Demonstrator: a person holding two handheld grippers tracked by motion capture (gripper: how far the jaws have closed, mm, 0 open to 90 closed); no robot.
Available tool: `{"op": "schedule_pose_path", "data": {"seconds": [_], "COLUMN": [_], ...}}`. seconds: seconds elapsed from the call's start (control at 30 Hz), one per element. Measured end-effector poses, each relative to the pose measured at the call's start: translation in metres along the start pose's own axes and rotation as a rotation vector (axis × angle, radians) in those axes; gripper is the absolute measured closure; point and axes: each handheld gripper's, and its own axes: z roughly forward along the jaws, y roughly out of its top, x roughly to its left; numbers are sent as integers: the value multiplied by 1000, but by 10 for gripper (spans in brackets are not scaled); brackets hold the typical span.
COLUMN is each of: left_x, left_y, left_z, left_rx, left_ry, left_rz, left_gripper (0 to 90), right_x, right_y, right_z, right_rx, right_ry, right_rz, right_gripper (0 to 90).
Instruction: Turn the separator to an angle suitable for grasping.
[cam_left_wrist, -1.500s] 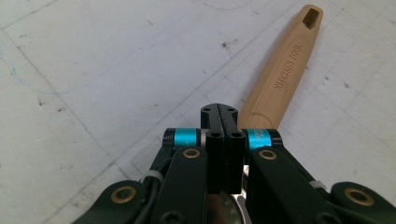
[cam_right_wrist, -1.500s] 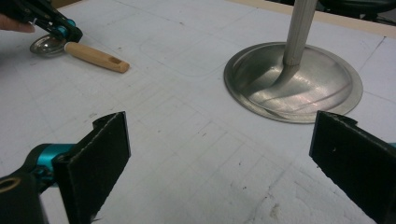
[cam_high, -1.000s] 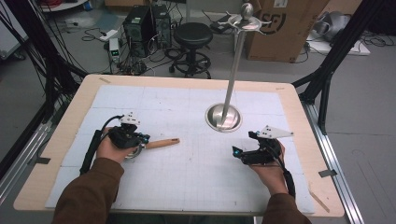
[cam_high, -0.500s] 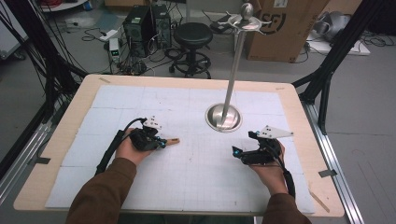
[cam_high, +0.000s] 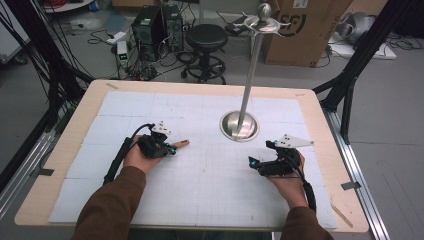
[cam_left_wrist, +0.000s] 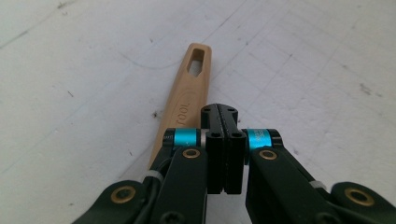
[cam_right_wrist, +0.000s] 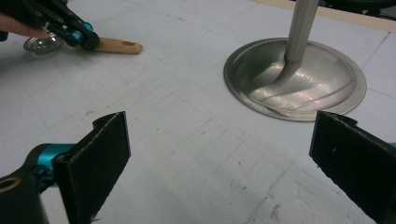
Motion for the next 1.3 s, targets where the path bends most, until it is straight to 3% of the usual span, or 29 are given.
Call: {"op": "schedule_pose_path", "data": {"seconds": [0.17,0.57,0.67,0.8,0.9,1.2,1.3], "left_x": [-1,-3,-2,-3,-3,4,12], "left_y": [1,-11,-14,-20,-25,-48,-52], "left_z": [-18,-54,-61,-73,-81,-100,-105], "left_rx": [-48,-140,-184,-278,-299,-297,-310], "left_ry": [-18,-86,-104,-134,-128,-104,-71], "left_rz": [3,-25,-48,-92,-96,-111,-116], "left_gripper": [839,542,487,422,394,258,227], "right_x": [2,4,4,4,4,5,4], "right_y": [0,1,1,0,0,0,0], "right_z": [0,-1,-2,-1,-1,-1,-1], "right_rx": [2,1,-2,4,5,5,9], "right_ry": [2,17,17,21,23,32,27], "right_rz": [1,-7,-6,-8,-7,-9,-6], "right_gripper": [40,40,40,40,40,40,40]}}
